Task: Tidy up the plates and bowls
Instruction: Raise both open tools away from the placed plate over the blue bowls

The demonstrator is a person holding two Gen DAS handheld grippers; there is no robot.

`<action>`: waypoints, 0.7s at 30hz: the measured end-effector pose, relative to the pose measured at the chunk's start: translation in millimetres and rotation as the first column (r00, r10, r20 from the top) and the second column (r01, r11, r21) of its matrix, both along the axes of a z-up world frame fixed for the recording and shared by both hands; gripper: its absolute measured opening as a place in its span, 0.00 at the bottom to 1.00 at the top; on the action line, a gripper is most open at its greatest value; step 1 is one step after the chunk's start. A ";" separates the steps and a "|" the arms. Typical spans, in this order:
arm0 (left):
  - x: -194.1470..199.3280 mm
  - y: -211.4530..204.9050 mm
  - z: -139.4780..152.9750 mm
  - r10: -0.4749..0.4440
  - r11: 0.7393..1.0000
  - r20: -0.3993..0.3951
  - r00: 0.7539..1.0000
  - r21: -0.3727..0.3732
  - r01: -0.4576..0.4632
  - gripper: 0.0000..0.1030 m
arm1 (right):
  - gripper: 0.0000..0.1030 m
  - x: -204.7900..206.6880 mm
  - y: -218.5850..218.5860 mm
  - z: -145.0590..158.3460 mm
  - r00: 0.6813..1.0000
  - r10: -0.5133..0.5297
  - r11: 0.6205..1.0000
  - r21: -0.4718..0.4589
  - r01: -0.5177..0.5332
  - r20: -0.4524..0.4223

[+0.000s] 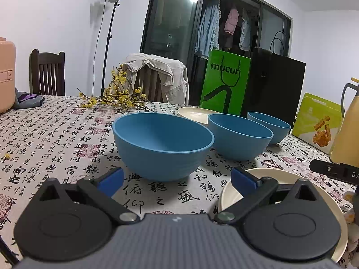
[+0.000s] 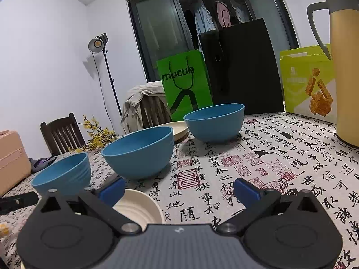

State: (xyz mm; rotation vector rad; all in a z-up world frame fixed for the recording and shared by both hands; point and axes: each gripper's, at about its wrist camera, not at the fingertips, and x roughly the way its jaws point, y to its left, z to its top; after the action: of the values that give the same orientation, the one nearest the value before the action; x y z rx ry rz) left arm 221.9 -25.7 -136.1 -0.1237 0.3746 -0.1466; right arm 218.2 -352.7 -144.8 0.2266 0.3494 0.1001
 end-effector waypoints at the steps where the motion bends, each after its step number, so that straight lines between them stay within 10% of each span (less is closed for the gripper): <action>1: -0.1 -0.2 0.0 0.002 1.000 0.000 1.000 0.001 -0.002 1.00 | 1.00 -0.1 0.0 0.1 1.000 0.001 1.000 0.001 -0.001 0.001; 9: 4.3 -5.3 1.0 0.004 0.999 -0.045 0.999 0.037 -0.002 1.00 | 1.00 3.2 13.7 3.7 0.999 -0.041 0.995 -0.088 0.038 -0.036; 21: 15.2 19.7 35.8 -0.008 0.994 -0.100 0.995 -0.110 -0.003 1.00 | 1.00 11.7 6.3 55.1 0.999 -0.006 0.999 -0.051 0.009 0.050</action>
State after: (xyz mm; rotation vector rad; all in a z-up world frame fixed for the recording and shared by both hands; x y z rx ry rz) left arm 237.2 -6.0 -100.3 -0.2402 0.4670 -0.1644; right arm 229.9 -346.4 -89.7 0.1743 0.3013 0.0890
